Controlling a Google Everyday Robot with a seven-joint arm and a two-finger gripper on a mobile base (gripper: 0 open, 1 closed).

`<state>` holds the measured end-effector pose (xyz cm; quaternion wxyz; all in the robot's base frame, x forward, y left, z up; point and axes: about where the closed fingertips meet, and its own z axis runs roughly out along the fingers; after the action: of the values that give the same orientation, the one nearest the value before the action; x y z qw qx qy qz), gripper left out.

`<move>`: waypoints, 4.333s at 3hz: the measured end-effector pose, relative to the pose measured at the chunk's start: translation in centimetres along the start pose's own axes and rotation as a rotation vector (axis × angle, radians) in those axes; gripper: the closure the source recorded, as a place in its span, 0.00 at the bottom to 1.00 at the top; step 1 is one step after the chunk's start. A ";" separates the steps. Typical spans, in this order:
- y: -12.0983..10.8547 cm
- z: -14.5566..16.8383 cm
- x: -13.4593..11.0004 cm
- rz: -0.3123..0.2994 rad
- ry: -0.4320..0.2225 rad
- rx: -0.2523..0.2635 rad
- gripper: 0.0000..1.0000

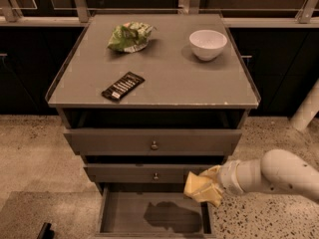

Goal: Pick sponge from bottom drawer and place on counter

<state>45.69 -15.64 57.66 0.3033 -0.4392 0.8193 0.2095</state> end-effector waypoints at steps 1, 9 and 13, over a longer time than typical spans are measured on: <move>0.9 -5.4 -5.5 -0.123 0.021 0.043 1.00; -9.2 -19.2 -29.2 -0.590 -0.124 0.091 1.00; -14.8 -14.5 -29.3 -0.511 -0.156 0.025 0.66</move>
Offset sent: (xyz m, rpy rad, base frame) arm -0.0028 0.0099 0.2395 -0.2332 -0.2714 0.1300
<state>66.30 -14.89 87.00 0.4142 -0.6106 0.6583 0.1493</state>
